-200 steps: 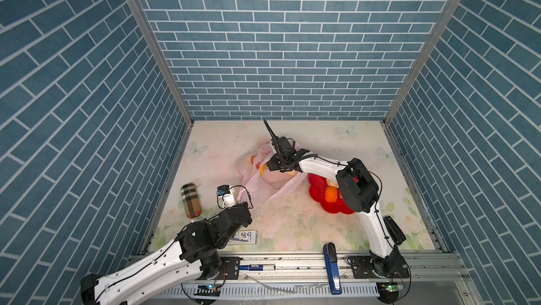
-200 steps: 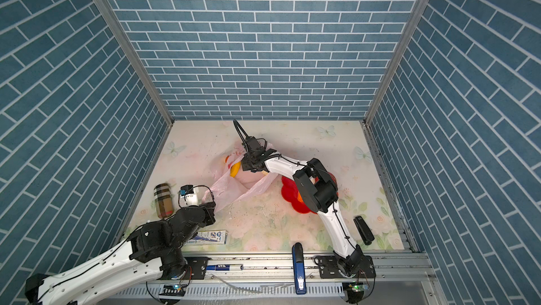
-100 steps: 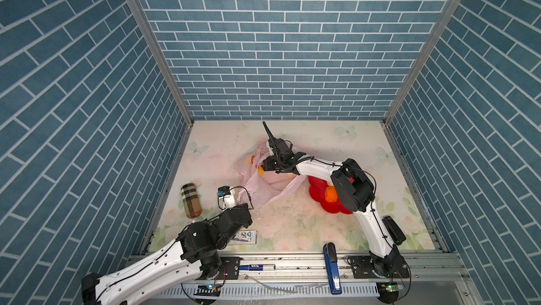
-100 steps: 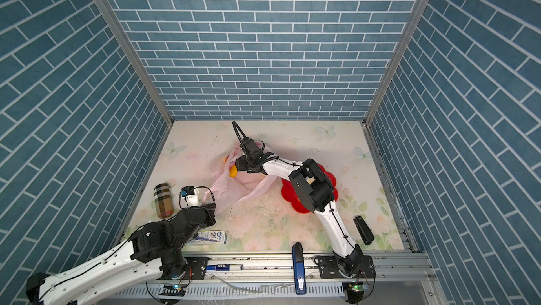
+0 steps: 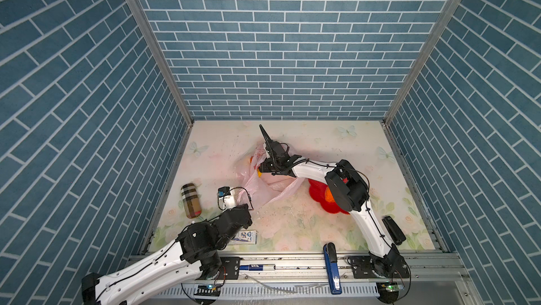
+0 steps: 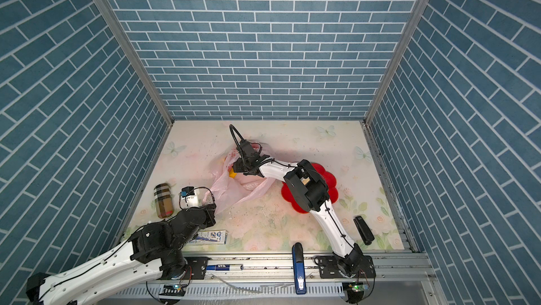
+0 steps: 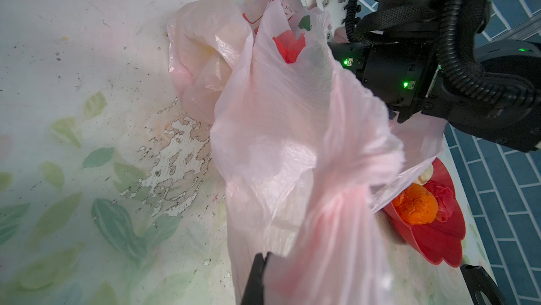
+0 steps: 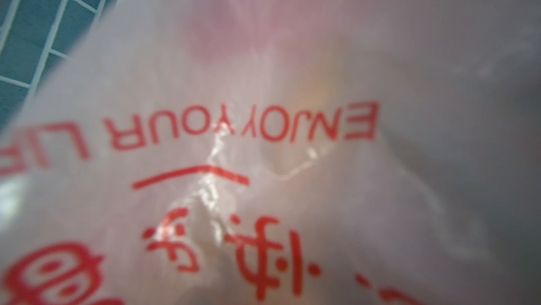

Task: Take fruits out of the plastic bag
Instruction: Pick up the fruit from the plastic bag.

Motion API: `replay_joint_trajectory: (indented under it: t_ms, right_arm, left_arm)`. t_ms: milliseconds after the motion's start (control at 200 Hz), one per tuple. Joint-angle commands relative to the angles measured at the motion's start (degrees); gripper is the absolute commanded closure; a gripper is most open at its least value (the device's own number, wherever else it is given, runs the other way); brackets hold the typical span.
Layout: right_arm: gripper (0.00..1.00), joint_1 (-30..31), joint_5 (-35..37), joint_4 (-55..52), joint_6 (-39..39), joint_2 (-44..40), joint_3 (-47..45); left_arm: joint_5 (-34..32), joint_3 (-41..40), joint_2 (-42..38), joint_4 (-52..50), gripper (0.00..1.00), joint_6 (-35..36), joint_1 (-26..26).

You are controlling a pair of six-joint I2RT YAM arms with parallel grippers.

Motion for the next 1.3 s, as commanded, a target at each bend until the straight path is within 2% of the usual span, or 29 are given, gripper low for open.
replay_joint_trajectory:
  t_ms: [0, 130, 265, 465, 570, 770, 935, 1090, 1295]
  right_arm:
    - [0.54, 0.05, 0.96, 1.40, 2.79, 1.95, 3.23]
    - [0.57, -0.05, 0.66, 1.86, 3.68, 3.15, 4.20]
    - [0.65, -0.02, 0.05, 1.83, 4.04, 3.28, 4.42]
    - [0.75, -0.33, -0.18, 0.52, 2.28, -1.30, 0.91]
    - [0.76, -0.31, 0.48, -2.25, 0.00, -5.17, -1.17]
    - [0.77, -0.32, 1.07, -9.17, -3.72, -11.63, -3.19]
    - [0.78, -0.39, 1.40, -14.02, -6.06, -14.37, -3.94]
    - [0.78, -0.23, 6.44, -16.36, -9.13, -15.98, -5.30]
    - [0.79, -0.33, 12.05, -16.46, -11.53, -14.93, -5.20]
  left_arm:
    - [-0.39, -0.81, -0.45, -0.99, 1.00, -1.44, -0.56]
    - [-0.43, -0.85, -0.66, -1.23, 1.00, -2.06, -0.70]
    - [-0.72, -0.82, -0.89, -1.64, 1.00, -2.35, -0.76]
    - [-2.62, -0.74, -0.10, 0.01, 1.00, -1.47, -0.71]
    - [-4.08, 0.46, 1.18, 0.66, 1.00, -0.93, -0.70]
    - [-6.53, 2.95, 3.34, 3.80, 1.00, 4.74, -0.72]
    - [-7.68, 4.52, 5.50, 7.14, 1.00, 7.37, -0.77]
    - [-7.74, 6.21, 5.59, 8.11, 1.00, 8.97, -0.78]
    - [-6.89, 6.63, 1.85, 7.10, 1.00, 8.82, -0.73]
